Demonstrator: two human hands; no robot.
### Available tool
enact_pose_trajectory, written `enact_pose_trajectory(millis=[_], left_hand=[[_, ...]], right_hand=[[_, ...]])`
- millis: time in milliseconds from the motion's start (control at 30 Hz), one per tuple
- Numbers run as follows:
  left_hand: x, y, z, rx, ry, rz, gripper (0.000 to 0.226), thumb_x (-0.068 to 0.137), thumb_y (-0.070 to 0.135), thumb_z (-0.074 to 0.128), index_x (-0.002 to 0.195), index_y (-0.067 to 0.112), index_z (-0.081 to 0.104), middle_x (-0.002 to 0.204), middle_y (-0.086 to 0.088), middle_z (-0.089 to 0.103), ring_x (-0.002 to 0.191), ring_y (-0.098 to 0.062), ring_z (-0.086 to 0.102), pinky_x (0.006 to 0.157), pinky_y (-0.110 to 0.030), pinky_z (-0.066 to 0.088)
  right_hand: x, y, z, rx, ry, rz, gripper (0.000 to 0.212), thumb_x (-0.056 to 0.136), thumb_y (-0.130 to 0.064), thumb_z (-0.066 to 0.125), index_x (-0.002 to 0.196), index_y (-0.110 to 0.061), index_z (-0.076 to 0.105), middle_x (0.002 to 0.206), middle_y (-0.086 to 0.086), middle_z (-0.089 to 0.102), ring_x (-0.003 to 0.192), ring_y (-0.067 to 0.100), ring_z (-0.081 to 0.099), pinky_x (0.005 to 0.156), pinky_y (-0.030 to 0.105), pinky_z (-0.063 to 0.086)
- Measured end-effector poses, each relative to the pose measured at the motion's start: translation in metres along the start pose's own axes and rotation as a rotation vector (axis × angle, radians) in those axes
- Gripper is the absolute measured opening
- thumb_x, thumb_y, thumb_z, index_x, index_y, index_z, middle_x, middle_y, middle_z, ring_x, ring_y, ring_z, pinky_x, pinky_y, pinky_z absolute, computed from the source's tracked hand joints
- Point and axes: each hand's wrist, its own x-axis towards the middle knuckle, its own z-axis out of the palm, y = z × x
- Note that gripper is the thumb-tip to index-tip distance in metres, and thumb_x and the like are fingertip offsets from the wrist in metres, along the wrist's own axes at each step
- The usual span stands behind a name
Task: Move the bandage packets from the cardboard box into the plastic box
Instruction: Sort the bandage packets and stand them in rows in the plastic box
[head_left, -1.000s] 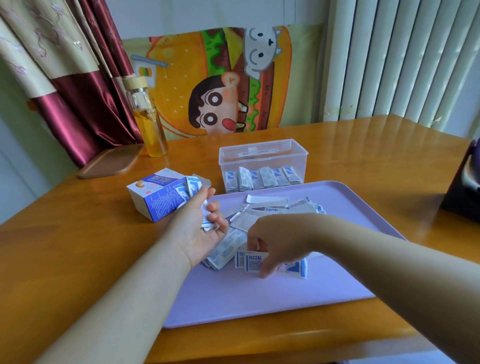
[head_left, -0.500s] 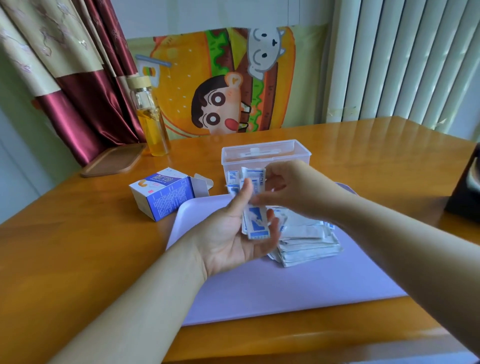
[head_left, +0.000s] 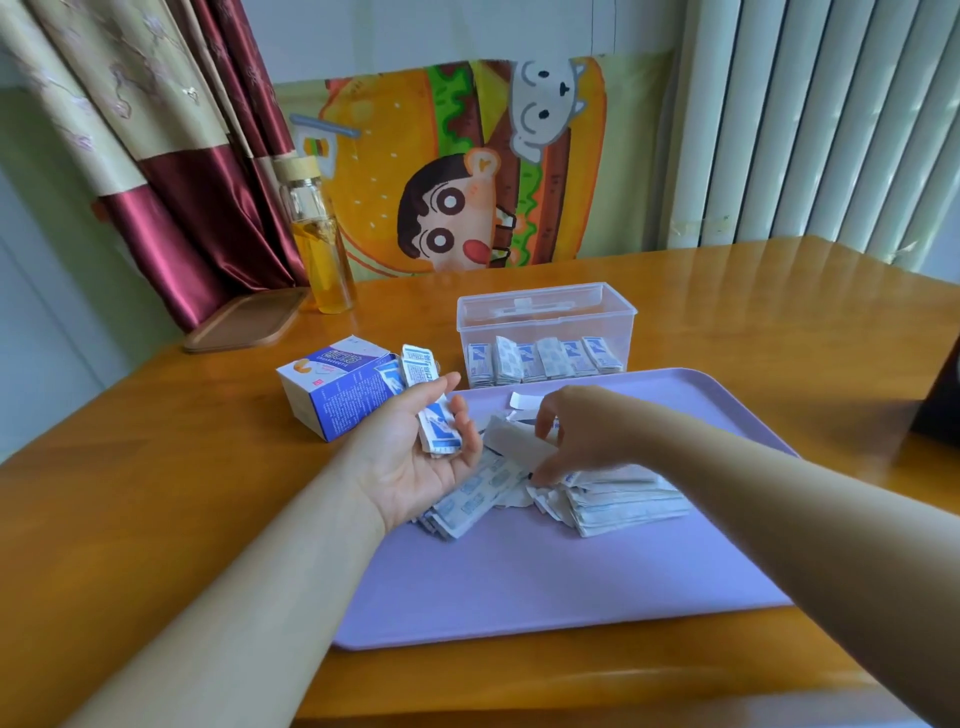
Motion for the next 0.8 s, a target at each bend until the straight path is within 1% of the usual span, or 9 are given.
enact_pose_trajectory(millis=[67,133,200,367,467,533,600,700,800], left_hand=[[0.0,0.0,-0.002,-0.004,0.014,0.003,0.024,0.092,0.02,0.055,0.113,0.01,0.059,0.074,-0.005,0.054,0.057,-0.009,0.052,0.044,-0.021,0.051],[0.001,0.001,-0.004,-0.01,0.024,0.011,0.024,0.092,0.019,0.054,0.114,0.009,0.058,0.074,-0.005,0.054,0.058,-0.009,0.052,0.044,-0.021,0.05],[0.002,0.002,-0.004,-0.02,0.034,0.013,0.024,0.092,0.018,0.054,0.114,0.009,0.059,0.074,-0.005,0.055,0.06,-0.009,0.051,0.044,-0.021,0.051],[0.001,0.003,-0.002,-0.024,0.025,0.008,0.022,0.092,0.017,0.054,0.111,0.009,0.06,0.076,-0.005,0.055,0.062,-0.009,0.051,0.045,-0.021,0.051],[0.0,0.004,-0.003,-0.022,0.029,0.012,0.024,0.091,0.018,0.056,0.113,0.009,0.06,0.078,-0.005,0.056,0.062,-0.01,0.052,0.045,-0.021,0.051],[0.0,0.006,-0.005,-0.021,0.029,0.013,0.025,0.091,0.017,0.055,0.114,0.009,0.06,0.079,-0.005,0.056,0.062,-0.01,0.052,0.045,-0.021,0.051],[0.0,0.006,-0.006,-0.02,0.027,0.01,0.025,0.091,0.017,0.055,0.115,0.009,0.06,0.078,-0.005,0.056,0.063,-0.01,0.052,0.045,-0.021,0.051],[0.001,0.004,-0.004,-0.021,0.03,0.007,0.022,0.092,0.017,0.055,0.111,0.009,0.06,0.077,-0.005,0.056,0.062,-0.01,0.053,0.046,-0.021,0.051],[0.003,0.0,0.001,-0.015,0.018,-0.013,0.017,0.092,0.016,0.054,0.106,0.009,0.061,0.074,-0.004,0.056,0.06,-0.008,0.05,0.046,-0.02,0.051]], right_hand=[[0.001,0.002,-0.003,0.035,-0.008,0.016,0.053,0.075,-0.042,0.073,0.113,-0.008,0.061,0.101,0.005,0.063,0.092,0.023,0.057,0.07,0.029,0.041],[0.004,0.004,-0.003,0.041,0.01,0.027,0.053,0.075,-0.045,0.071,0.109,-0.005,0.065,0.108,0.012,0.066,0.099,0.027,0.061,0.071,0.032,0.044],[0.007,0.006,-0.001,0.022,0.004,0.039,0.049,0.073,-0.044,0.072,0.104,-0.008,0.067,0.108,0.011,0.066,0.099,0.026,0.061,0.07,0.03,0.043],[0.012,0.005,0.0,-0.01,-0.026,0.049,0.041,0.07,-0.038,0.077,0.098,-0.01,0.067,0.096,0.004,0.064,0.079,0.02,0.054,0.067,0.028,0.043],[0.013,0.007,-0.004,0.042,-0.034,0.045,0.031,0.073,-0.032,0.076,0.092,-0.009,0.068,0.084,0.002,0.059,0.072,0.018,0.049,0.058,0.025,0.036],[0.013,0.015,-0.011,0.1,-0.008,0.057,0.017,0.075,-0.028,0.074,0.079,-0.017,0.062,0.074,-0.003,0.055,0.065,0.014,0.047,0.053,0.022,0.032],[0.013,0.025,-0.019,0.169,0.037,0.066,0.018,0.075,-0.029,0.075,0.071,-0.025,0.057,0.073,-0.006,0.058,0.064,0.011,0.049,0.055,0.022,0.036],[0.011,0.043,-0.03,0.336,0.113,0.102,0.015,0.072,-0.029,0.077,0.075,-0.028,0.062,0.083,0.001,0.066,0.069,0.014,0.054,0.061,0.026,0.04],[0.003,0.05,-0.037,0.523,0.179,0.115,0.013,0.073,-0.027,0.075,0.079,-0.022,0.065,0.072,0.001,0.064,0.067,0.015,0.051,0.059,0.025,0.036]])
